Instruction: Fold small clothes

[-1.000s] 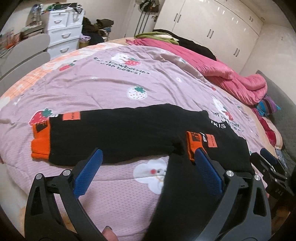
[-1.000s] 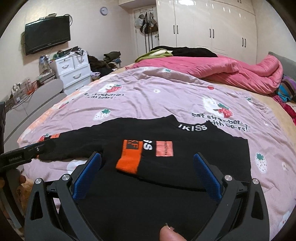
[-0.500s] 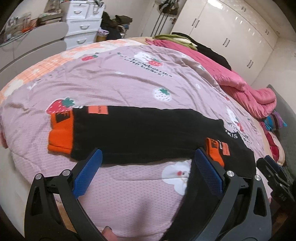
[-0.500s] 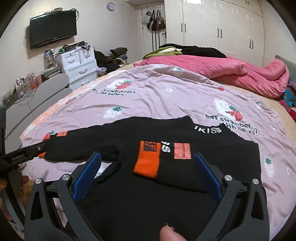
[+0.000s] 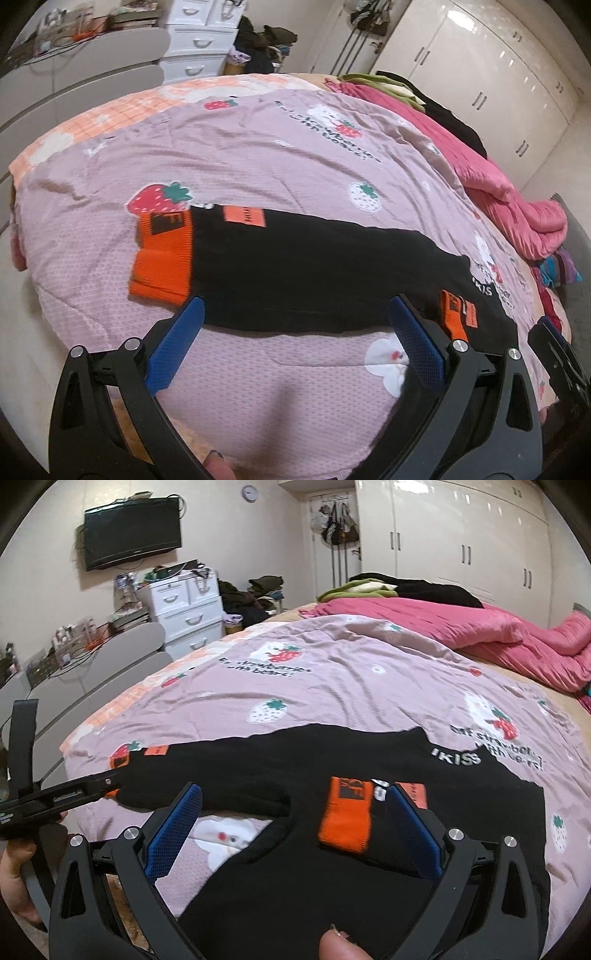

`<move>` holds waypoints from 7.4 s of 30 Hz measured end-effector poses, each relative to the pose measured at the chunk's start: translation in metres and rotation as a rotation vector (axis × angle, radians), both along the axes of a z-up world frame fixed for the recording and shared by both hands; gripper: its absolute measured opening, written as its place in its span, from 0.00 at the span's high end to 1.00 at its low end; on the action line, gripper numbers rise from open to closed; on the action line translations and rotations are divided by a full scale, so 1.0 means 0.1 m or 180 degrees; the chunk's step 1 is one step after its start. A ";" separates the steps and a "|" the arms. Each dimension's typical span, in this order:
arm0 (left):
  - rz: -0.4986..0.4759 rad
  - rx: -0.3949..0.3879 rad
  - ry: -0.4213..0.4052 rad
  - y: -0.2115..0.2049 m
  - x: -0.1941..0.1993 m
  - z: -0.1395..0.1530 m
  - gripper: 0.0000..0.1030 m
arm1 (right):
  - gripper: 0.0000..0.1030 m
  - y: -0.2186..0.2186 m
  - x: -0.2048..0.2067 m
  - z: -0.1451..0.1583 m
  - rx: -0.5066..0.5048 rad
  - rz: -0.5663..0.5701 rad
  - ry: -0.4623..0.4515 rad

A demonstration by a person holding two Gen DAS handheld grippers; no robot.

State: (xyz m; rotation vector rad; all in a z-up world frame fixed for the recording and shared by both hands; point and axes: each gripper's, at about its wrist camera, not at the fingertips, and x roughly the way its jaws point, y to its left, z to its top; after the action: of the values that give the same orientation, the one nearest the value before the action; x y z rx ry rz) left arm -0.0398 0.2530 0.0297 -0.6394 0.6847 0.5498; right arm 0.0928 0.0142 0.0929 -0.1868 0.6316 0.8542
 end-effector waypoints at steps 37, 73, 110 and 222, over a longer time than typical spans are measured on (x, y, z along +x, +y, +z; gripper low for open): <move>0.0540 -0.0525 -0.0513 0.67 -0.10 -0.41 0.94 | 0.04 -0.14 -0.05 -0.34 0.0123 -0.0232 0.0399; -0.0370 -0.0024 -0.0984 -0.34 0.37 0.63 0.96 | 0.04 -1.37 0.32 -0.39 0.0367 -0.1045 0.0569; -0.1286 0.0069 -0.0730 -1.64 1.48 0.49 0.96 | 0.04 -2.45 1.06 -0.64 0.0419 -0.1726 0.0697; -0.1256 0.0128 -0.0017 -1.35 1.41 -0.26 0.09 | 0.88 -2.16 1.42 -0.60 0.0474 -0.1194 0.0354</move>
State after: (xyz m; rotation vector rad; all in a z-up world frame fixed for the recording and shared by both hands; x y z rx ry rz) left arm 0.1016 0.1185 0.0041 -0.4515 0.7694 0.1954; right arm 0.2346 -0.2022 0.0326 0.1133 0.6775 0.5478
